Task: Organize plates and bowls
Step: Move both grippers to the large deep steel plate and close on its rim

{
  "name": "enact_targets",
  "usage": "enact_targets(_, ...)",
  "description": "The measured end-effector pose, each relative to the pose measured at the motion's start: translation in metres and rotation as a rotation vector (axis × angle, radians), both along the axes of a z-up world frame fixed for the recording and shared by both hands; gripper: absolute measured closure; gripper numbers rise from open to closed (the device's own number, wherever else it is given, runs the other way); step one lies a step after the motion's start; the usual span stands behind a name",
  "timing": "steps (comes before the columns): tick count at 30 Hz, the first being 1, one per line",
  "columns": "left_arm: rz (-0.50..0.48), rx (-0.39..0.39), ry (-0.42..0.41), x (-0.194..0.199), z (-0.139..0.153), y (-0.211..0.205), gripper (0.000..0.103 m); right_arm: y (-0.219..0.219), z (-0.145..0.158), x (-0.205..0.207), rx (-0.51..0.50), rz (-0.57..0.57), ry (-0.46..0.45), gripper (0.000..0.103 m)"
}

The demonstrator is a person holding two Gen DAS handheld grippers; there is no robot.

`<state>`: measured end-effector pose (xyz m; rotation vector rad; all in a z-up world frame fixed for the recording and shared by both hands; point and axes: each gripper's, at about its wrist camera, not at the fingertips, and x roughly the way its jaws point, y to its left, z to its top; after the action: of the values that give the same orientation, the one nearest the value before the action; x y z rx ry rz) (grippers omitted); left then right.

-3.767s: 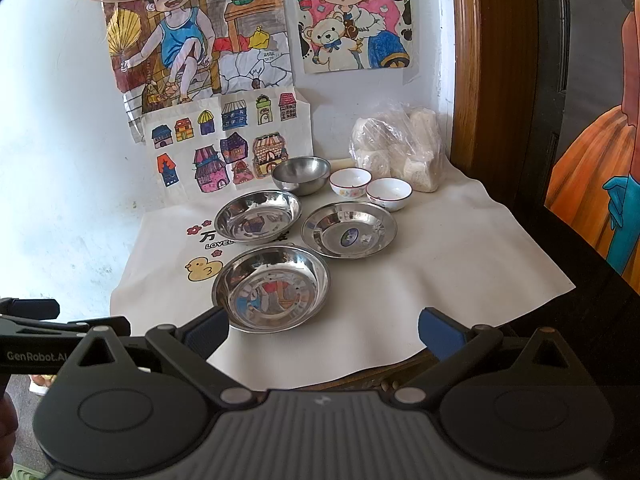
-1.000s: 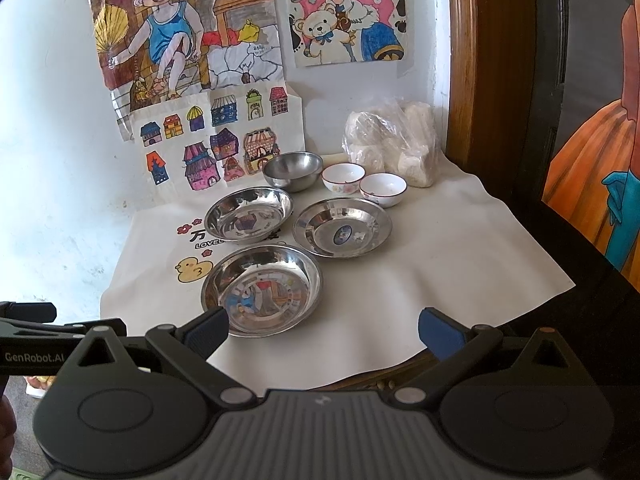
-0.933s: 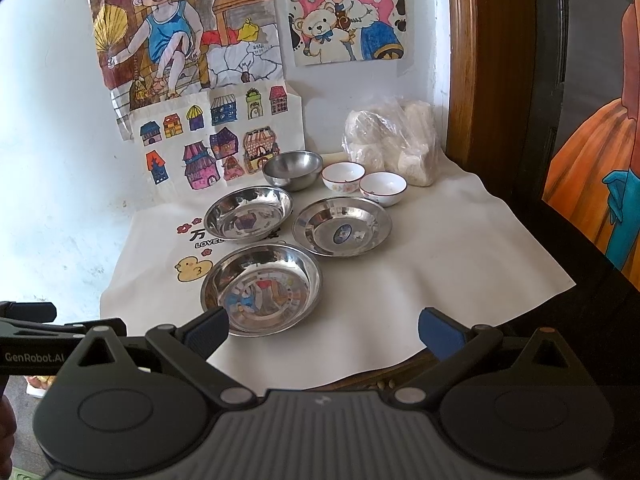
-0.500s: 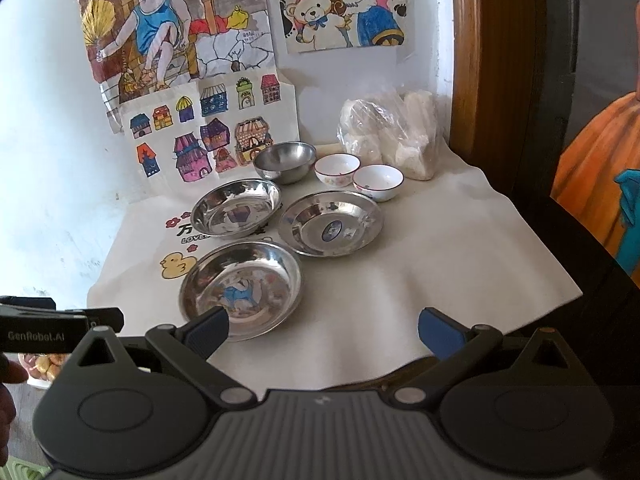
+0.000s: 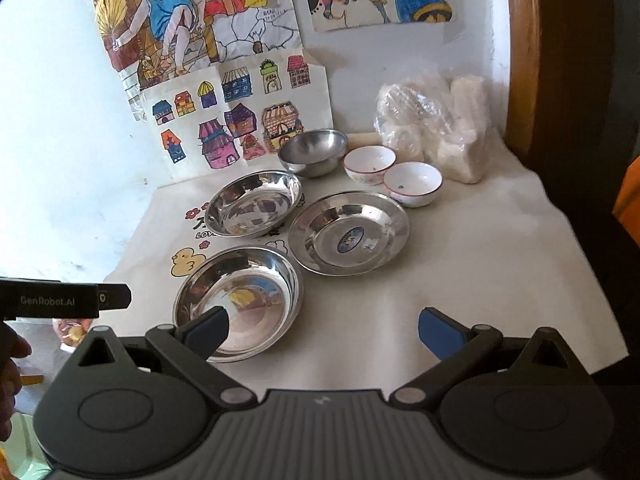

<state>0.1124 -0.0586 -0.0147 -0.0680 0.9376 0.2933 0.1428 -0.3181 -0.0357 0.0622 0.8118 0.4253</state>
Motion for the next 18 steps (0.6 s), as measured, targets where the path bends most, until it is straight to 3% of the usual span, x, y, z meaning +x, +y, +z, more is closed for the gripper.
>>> enact_targets(10, 0.008, 0.010, 0.052, 0.036, -0.004, 0.023, 0.001, 0.014, -0.011, 0.039, 0.035, 0.018, 0.031, 0.000)
enact_targets(18, -0.089, -0.020, 0.073, 0.104, -0.017, 0.064, 0.001, 0.050, -0.018, 0.082, 0.028, -0.083, 0.038, 0.000)
